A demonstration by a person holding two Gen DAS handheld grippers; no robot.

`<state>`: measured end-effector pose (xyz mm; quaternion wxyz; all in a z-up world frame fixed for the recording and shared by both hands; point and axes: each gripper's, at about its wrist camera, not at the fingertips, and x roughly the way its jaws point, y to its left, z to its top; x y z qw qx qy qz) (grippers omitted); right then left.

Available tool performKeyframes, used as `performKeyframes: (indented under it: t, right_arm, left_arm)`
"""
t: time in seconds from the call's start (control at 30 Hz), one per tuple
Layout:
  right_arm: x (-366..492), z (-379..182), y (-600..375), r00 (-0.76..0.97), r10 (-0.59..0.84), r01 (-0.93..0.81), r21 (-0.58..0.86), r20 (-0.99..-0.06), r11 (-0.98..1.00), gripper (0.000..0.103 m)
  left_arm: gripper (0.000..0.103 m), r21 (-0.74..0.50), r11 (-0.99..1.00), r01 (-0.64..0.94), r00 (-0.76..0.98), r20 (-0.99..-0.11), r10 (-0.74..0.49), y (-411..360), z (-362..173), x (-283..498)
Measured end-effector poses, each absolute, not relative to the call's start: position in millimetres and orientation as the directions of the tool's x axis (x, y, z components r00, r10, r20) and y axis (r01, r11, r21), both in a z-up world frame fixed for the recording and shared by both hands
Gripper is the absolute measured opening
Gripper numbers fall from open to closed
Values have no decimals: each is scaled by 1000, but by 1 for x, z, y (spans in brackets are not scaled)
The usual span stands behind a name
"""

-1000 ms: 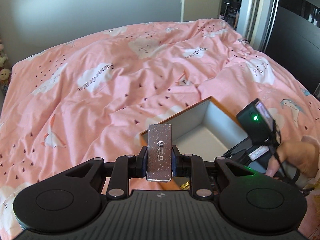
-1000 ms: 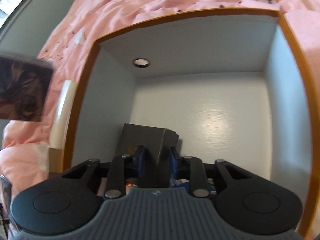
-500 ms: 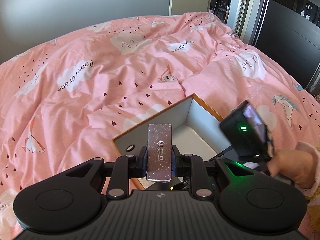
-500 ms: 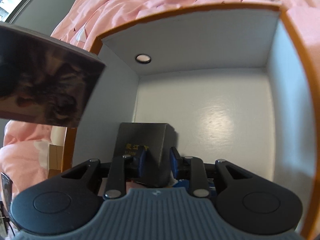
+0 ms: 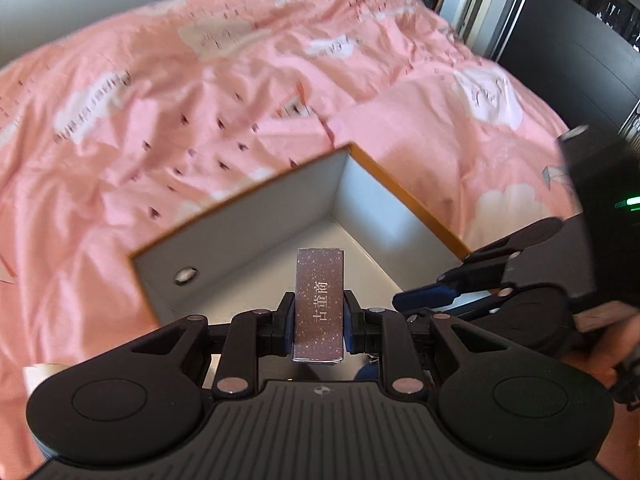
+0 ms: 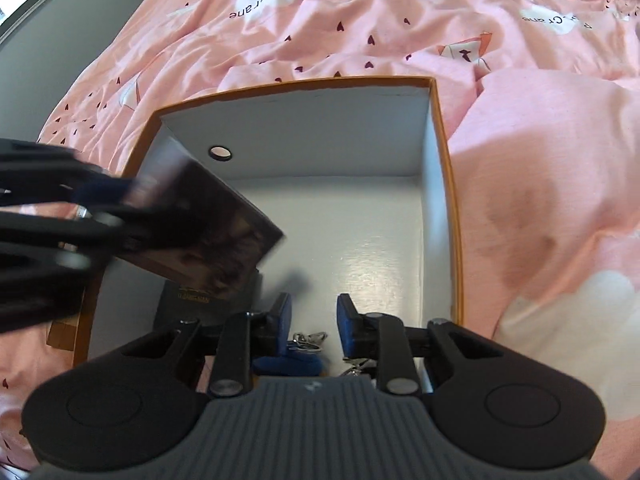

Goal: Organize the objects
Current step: 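Lower the small brown box into the orange box and open left tool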

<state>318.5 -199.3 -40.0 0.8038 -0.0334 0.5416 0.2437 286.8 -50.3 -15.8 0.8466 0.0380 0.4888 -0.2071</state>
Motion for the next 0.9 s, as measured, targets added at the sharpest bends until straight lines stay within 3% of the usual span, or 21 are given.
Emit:
performKeyframes:
  t: [0.23, 0.33, 0.4, 0.57, 0.9]
  right_arm:
    - [313, -34, -184, 381, 297, -534, 54, -876, 844, 28]
    - [312, -35, -180, 355, 335, -617, 50, -873, 785, 42]
    - [311, -36, -177, 335, 363, -662, 57, -869, 747, 43]
    - [314, -43, -171, 328, 393, -713, 47, -859, 699, 62]
    - [322, -52, -160, 310, 436, -763, 53, -845, 644, 61]
  left_arm:
    - [25, -232, 918, 322, 327, -883, -337, -57, -49, 311]
    - [25, -255, 913, 319, 293, -890, -351, -60, -56, 318]
    - [25, -258, 910, 325, 275, -895, -352, -63, -59, 321]
    - [25, -298, 895, 331, 235, -893, -384, -62, -63, 325]
    - [26, -356, 881, 311, 203, -881, -428, -52, -66, 334]
